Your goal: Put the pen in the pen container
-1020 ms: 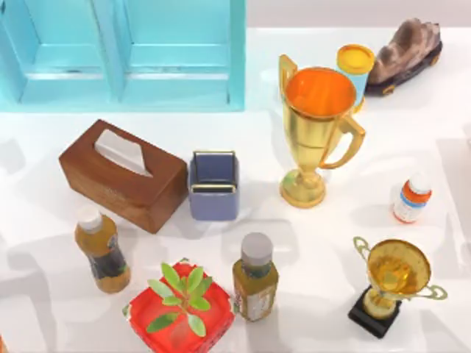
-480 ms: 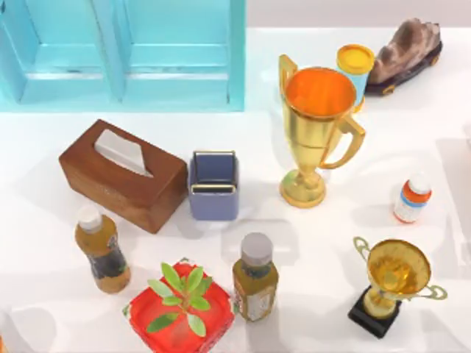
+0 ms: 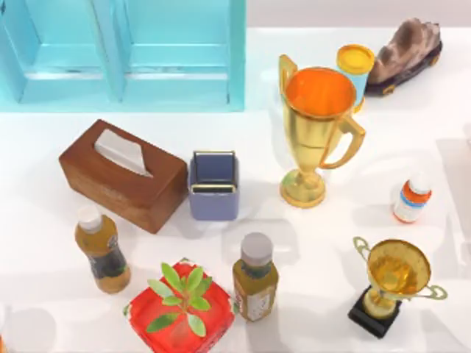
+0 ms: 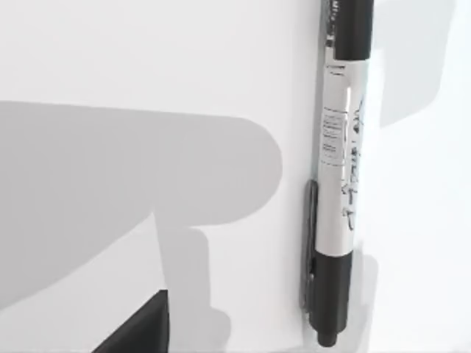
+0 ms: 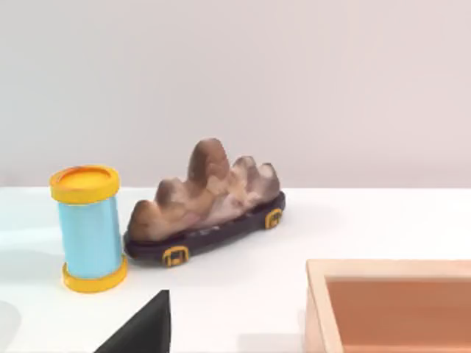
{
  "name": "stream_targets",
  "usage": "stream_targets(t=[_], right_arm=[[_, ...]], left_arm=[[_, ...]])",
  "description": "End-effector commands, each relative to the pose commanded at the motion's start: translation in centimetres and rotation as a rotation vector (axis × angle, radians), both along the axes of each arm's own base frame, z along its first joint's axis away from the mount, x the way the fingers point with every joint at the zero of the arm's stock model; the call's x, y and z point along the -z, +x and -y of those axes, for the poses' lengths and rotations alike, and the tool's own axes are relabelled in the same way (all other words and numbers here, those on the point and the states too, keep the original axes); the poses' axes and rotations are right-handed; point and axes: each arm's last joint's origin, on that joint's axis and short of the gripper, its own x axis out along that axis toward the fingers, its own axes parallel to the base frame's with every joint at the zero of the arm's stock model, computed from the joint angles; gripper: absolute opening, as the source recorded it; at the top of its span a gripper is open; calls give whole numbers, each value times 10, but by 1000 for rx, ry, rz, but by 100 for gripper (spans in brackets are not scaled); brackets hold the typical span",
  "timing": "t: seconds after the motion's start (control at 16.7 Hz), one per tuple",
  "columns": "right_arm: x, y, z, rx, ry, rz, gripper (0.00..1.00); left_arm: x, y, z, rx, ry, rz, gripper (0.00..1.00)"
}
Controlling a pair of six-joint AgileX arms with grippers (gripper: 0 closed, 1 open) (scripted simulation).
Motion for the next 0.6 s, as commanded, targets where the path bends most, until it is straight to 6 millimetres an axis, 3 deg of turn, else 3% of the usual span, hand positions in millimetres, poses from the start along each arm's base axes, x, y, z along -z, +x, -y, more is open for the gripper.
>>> stream_targets(t=[0.18, 0.6], right_arm=[[0, 0, 0, 0, 0, 0, 100], [0, 0, 0, 0, 0, 0, 100]], left_arm=[[10, 6, 2, -4, -3, -1, 100], [74, 44, 27, -6, -1, 3, 100]])
